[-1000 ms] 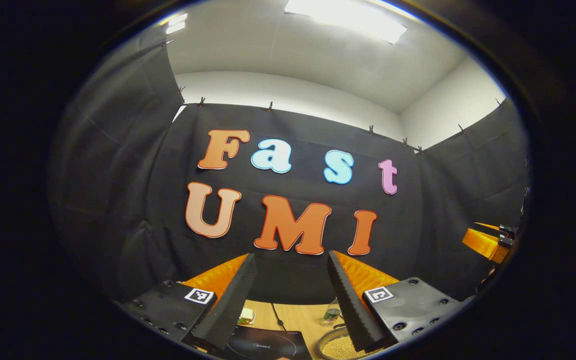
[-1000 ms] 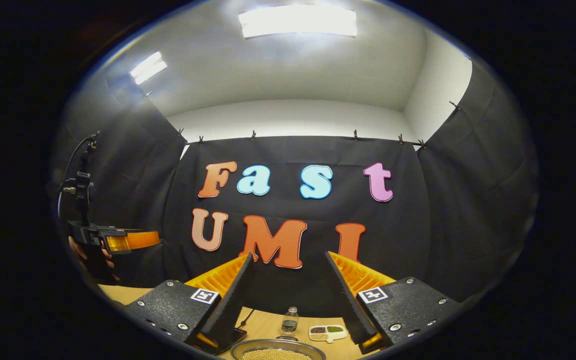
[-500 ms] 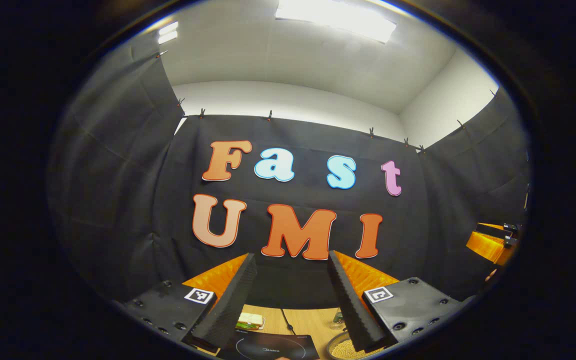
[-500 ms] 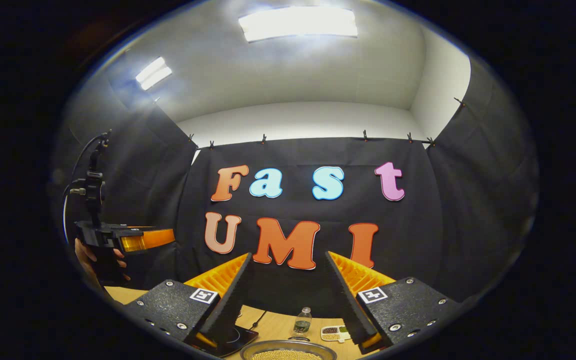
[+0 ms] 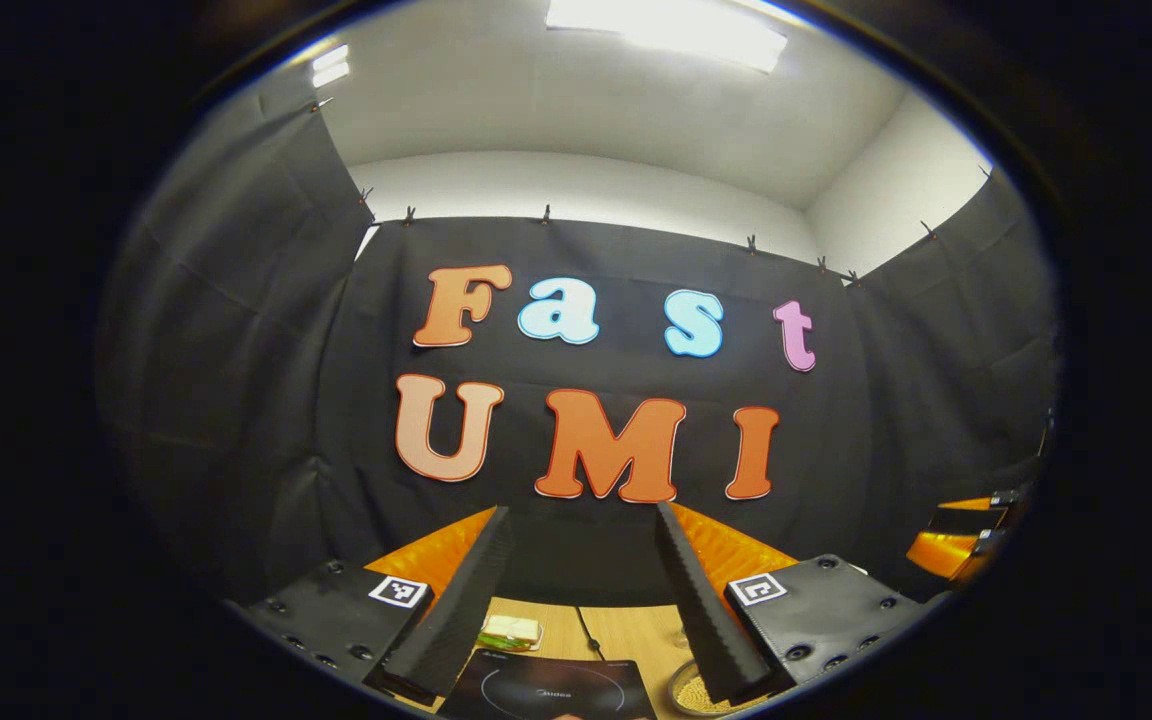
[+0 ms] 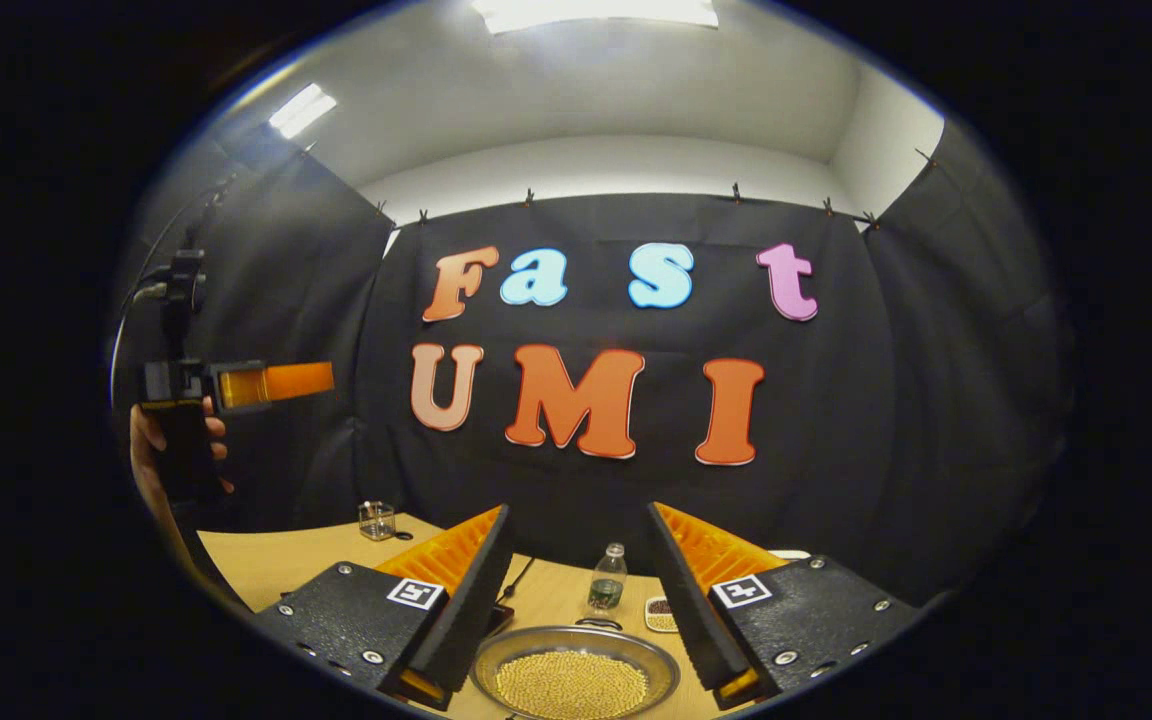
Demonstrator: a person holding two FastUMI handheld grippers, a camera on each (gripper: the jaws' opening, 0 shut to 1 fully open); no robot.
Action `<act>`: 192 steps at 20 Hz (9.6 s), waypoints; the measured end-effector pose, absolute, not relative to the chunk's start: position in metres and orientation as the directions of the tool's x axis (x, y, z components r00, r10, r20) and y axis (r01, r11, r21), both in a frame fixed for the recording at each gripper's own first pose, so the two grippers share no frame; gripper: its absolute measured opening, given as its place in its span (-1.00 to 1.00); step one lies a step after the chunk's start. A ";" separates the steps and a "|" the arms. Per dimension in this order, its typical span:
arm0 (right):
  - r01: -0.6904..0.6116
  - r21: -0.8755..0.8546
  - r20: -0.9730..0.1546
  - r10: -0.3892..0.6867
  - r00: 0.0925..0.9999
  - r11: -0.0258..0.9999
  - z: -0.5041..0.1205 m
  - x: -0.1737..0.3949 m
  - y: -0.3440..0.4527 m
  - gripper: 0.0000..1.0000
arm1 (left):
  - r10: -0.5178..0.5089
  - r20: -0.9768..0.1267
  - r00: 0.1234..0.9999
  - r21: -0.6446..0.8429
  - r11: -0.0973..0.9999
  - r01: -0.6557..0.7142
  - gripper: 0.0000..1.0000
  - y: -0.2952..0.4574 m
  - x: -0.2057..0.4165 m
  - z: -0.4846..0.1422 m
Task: First push the handle of the pot to place it horizontally, then grasp the pot with both hands and set it on the induction cooktop.
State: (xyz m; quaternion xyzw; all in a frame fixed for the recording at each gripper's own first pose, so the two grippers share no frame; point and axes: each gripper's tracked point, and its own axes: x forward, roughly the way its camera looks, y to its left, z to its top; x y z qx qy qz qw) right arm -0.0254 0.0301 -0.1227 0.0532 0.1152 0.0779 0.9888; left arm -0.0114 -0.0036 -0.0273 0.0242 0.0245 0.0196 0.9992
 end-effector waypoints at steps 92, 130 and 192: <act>0.411 0.055 -0.996 0.021 0.086 0.910 -0.506 -0.106 -0.113 -1.00 | 0.039 -0.387 0.921 0.029 0.999 -0.030 0.92 0.043 0.029 -0.202; 0.255 0.137 -0.904 0.015 0.428 0.957 -0.490 0.008 -0.139 0.21 | -0.176 -0.771 0.612 -0.061 0.977 0.204 0.90 -0.161 0.026 -0.437; 0.107 0.022 -0.829 -0.041 0.558 0.994 -0.348 0.035 0.023 0.29 | 0.124 -0.729 0.673 0.125 0.991 -0.047 0.46 0.014 0.027 -0.345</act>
